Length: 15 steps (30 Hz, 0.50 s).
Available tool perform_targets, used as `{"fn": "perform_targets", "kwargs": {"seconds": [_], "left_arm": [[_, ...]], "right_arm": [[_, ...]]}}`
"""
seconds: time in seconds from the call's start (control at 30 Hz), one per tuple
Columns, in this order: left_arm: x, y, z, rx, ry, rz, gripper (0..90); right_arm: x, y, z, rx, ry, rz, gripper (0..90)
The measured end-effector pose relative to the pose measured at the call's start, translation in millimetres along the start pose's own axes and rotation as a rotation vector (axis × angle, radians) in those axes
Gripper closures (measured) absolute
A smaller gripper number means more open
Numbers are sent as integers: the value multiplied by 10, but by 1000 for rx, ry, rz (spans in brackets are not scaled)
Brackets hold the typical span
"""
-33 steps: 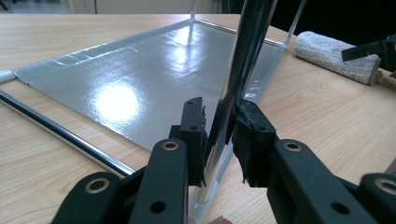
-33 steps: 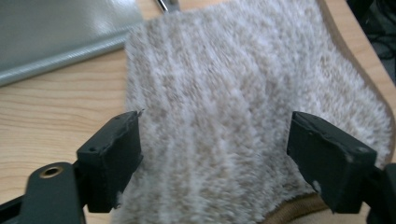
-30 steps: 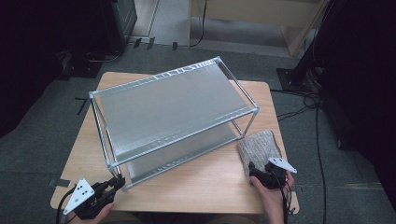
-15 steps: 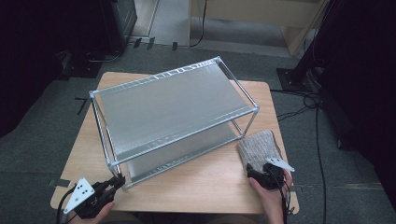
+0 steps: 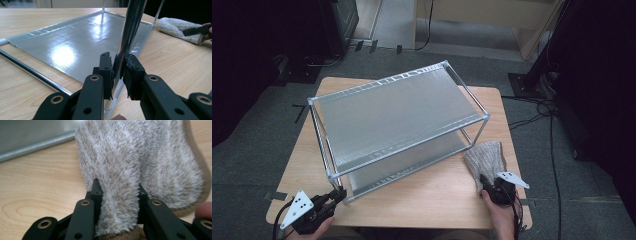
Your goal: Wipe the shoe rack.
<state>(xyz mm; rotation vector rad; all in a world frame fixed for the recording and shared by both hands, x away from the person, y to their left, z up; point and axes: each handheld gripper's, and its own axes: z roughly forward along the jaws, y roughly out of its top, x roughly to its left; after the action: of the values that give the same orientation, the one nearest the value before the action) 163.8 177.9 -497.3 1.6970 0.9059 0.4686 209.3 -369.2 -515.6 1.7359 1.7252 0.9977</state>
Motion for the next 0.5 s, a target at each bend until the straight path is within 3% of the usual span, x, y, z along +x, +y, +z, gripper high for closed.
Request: {"fn": "perform_targets", "kwargs": {"seconds": [0.03, 0.07, 0.13, 0.2, 0.23, 0.43, 0.5], "left_arm": [[-3, -1, -2, 0, -1, 4, 782], [-7, -3, -3, 1, -3, 6, 782], [-11, -6, -8, 8, -11, 16, 783], [-24, -19, -17, 12, -23, 16, 784], [-24, -19, -17, 12, -23, 16, 784], [-15, -18, -26, 6, -44, 10, 783], [-5, -17, -23, 4, -49, 8, 783]], "right_arm": [[-12, 30, -40, -48, -11, 24, 715], [-12, 30, -40, -48, -11, 24, 715], [-27, 82, -104, -99, -22, 45, 714], [-34, 188, -209, -177, -32, 57, 713], [-34, 188, -209, -177, -32, 57, 713], [113, 491, -433, -340, -38, 47, 706], [134, 538, -465, -360, -38, 51, 705]]}}
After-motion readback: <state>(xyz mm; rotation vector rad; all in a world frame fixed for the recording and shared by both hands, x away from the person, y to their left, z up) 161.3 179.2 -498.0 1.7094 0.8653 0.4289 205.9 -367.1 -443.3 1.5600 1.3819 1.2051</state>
